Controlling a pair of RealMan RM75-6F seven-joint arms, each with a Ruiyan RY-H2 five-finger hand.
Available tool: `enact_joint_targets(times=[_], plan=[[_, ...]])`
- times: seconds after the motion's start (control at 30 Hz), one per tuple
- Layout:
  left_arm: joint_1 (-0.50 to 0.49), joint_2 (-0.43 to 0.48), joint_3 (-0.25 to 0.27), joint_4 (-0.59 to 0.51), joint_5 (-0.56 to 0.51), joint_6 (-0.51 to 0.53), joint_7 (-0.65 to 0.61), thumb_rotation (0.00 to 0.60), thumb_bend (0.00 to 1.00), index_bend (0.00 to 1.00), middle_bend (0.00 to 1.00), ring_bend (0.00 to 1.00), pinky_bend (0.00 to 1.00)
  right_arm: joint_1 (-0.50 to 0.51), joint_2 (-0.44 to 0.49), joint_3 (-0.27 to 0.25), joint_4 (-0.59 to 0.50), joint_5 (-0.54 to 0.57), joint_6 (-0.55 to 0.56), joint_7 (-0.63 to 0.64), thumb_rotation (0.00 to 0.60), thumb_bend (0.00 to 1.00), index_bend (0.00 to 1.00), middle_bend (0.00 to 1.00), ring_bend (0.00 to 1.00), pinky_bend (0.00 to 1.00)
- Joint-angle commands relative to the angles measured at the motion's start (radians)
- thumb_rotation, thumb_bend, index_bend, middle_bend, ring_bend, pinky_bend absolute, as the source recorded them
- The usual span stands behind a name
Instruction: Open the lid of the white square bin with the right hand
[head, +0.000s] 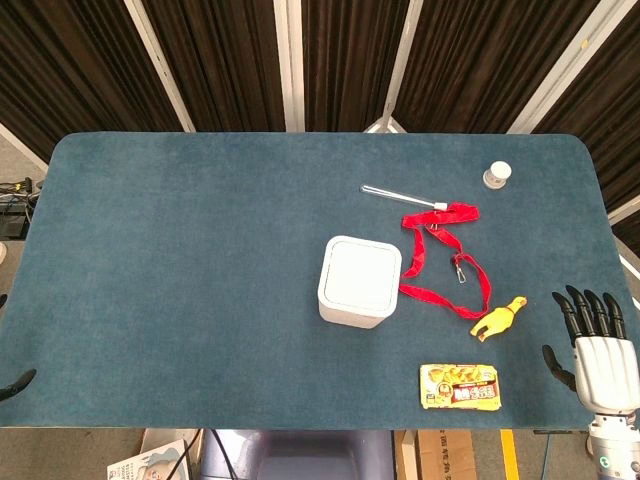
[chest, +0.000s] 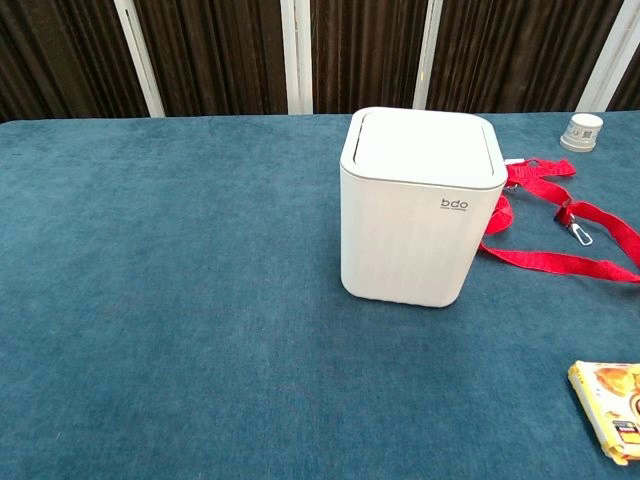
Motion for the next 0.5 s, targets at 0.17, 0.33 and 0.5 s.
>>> enact_joint_targets(times=[0.17,0.33,0.5], plan=[[0.002,-0.002,-0.006,-0.008,-0.017,0.000,0.014,0.600,0.05,0.07,0.00,0.00,0.00,-0.005,-0.005,0.013,0.005,0.002,-0.008,0.004,0.600,0.31,0.17,0.14,0.10,0.06],[0.005,-0.005,-0.011,-0.012,-0.029,0.003,0.024,0.600,0.05,0.07,0.00,0.00,0.00,-0.009,-0.004,0.018,0.004,0.003,-0.015,0.005,0.600,0.31,0.17,0.14,0.10,0.06],[0.000,-0.014,-0.019,-0.007,-0.036,0.002,0.026,0.600,0.05,0.07,0.00,0.00,0.00,-0.012,-0.013,0.029,0.005,0.008,-0.018,0.012,0.600,0.31,0.17,0.14,0.10,0.06]])
